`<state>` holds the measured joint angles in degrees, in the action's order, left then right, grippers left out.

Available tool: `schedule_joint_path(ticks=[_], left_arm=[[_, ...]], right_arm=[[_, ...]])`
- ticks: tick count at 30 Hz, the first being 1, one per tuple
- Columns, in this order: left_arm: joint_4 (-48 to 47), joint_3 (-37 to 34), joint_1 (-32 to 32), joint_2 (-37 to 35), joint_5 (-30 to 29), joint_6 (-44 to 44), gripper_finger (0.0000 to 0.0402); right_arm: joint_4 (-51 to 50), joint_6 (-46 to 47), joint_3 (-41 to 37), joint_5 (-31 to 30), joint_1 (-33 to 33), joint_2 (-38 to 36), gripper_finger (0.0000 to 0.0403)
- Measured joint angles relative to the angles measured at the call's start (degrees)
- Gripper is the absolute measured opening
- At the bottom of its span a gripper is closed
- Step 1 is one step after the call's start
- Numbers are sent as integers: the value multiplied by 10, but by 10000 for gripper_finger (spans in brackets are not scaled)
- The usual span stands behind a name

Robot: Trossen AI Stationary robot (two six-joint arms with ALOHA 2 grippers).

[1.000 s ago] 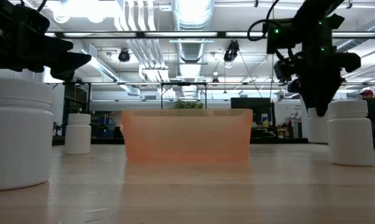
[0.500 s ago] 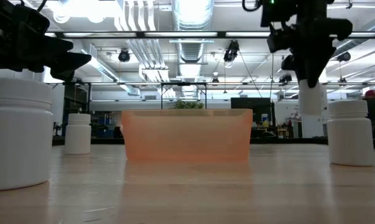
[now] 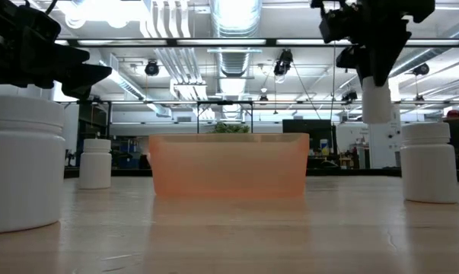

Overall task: Pick and place pill bottles into a basket
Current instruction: Put the white medicine bottle into the orange bin

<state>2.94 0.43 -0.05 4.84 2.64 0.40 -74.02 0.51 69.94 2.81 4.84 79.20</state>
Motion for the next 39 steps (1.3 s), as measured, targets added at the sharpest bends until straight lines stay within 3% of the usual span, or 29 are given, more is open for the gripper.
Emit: schedule_joint_path(ticks=[15,39], left_arm=[[0,0,0,0,0,0,265],[0,0,0,1,0,0,265]], right_arm=[[-12,-59,211,2,-92,188,146],[3,-139,344,-1,-130,348,146]])
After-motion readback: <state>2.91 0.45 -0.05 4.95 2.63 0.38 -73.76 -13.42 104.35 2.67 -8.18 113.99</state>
